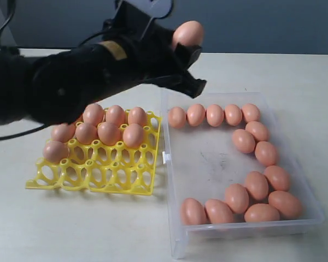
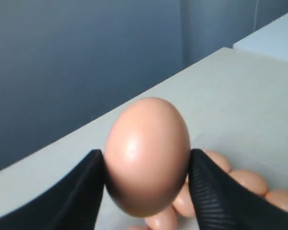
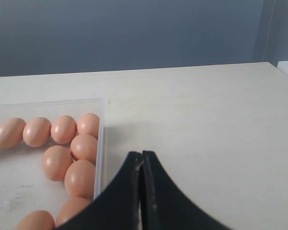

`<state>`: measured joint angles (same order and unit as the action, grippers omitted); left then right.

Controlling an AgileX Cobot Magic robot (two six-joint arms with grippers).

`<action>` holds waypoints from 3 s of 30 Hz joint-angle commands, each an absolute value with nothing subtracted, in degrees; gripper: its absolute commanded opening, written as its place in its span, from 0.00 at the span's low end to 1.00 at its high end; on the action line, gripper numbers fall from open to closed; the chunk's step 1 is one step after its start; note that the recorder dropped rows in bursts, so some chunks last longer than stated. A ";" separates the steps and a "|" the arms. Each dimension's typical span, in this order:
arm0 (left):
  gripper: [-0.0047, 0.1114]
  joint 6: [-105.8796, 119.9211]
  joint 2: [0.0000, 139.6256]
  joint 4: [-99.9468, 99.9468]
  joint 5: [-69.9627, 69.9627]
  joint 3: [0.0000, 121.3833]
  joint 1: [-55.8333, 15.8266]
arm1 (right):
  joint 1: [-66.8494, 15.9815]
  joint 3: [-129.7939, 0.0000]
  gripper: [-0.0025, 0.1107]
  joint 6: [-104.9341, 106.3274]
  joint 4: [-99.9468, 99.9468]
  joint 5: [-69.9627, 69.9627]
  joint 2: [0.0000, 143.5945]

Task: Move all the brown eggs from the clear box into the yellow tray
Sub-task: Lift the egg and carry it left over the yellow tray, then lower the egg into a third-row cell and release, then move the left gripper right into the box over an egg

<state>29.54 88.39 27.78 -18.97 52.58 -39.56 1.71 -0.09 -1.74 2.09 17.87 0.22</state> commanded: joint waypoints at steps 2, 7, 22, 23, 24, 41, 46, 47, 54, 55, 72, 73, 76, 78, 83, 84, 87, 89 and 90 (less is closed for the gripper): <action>0.04 28.06 82.97 34.22 -26.19 40.55 -39.49 | 1.70 0.00 0.02 -1.48 2.04 17.49 0.00; 0.04 26.80 82.86 39.74 -35.95 32.18 -39.49 | 1.70 0.00 0.02 -1.48 2.04 17.49 0.00; 0.04 24.04 82.74 54.33 -37.67 21.24 -39.49 | 1.70 0.00 0.02 -1.48 2.04 17.49 0.00; 0.04 24.04 82.74 54.44 -37.41 21.03 -39.49 | 1.70 0.00 0.02 -1.48 2.04 17.49 0.00; 0.04 24.04 82.74 54.57 -36.71 21.03 -39.49 | 1.70 0.00 0.02 -1.48 2.04 17.49 0.00; 0.04 24.84 82.74 61.61 -31.27 21.03 -39.49 | 1.70 0.00 0.02 -1.48 2.04 17.49 0.00; 0.04 29.53 82.74 65.83 -31.09 21.03 -39.49 | 1.70 0.00 0.02 -1.48 2.04 17.49 0.00; 0.04 29.87 82.74 66.44 -31.30 21.03 -39.49 | 1.70 0.00 0.02 -1.48 2.04 17.49 0.00; 0.07 30.57 82.74 66.55 -30.31 21.03 -39.49 | 1.70 0.00 0.02 -1.48 2.04 17.49 0.00; 0.10 30.57 82.74 65.94 -29.68 21.03 -39.49 | 1.70 0.00 0.02 -1.48 2.04 17.49 0.00; 0.62 30.46 82.74 68.35 -31.09 21.03 -39.49 | 1.70 0.00 0.02 -1.48 2.04 17.49 0.00; 0.62 30.46 82.62 68.13 -32.32 21.03 -39.49 | 1.70 0.00 0.02 -1.48 2.04 17.49 0.00; 0.61 30.56 81.37 67.08 -32.93 22.74 -39.49 | 1.70 0.00 0.02 -1.48 2.04 17.49 0.00; 0.61 30.57 79.94 63.95 -29.58 24.82 -39.49 | 1.70 0.00 0.02 -1.48 2.04 17.49 0.00; 0.61 30.69 79.35 50.45 -8.24 35.73 -39.49 | 1.70 0.00 0.02 -1.48 2.04 17.49 0.00; 0.61 30.69 80.16 47.35 -3.63 38.65 -39.49 | 1.70 0.00 0.02 -1.48 2.04 17.49 0.00; 0.61 30.69 84.06 39.02 5.15 46.56 -39.49 | 1.70 0.00 0.02 -1.48 2.04 17.49 0.00; 0.61 30.69 88.95 31.48 9.29 54.52 -39.49 | 1.70 0.00 0.02 -1.48 2.04 17.49 0.00; 0.61 30.69 90.80 30.10 10.05 56.54 -39.49 | 1.70 0.00 0.02 -1.48 2.04 17.49 0.00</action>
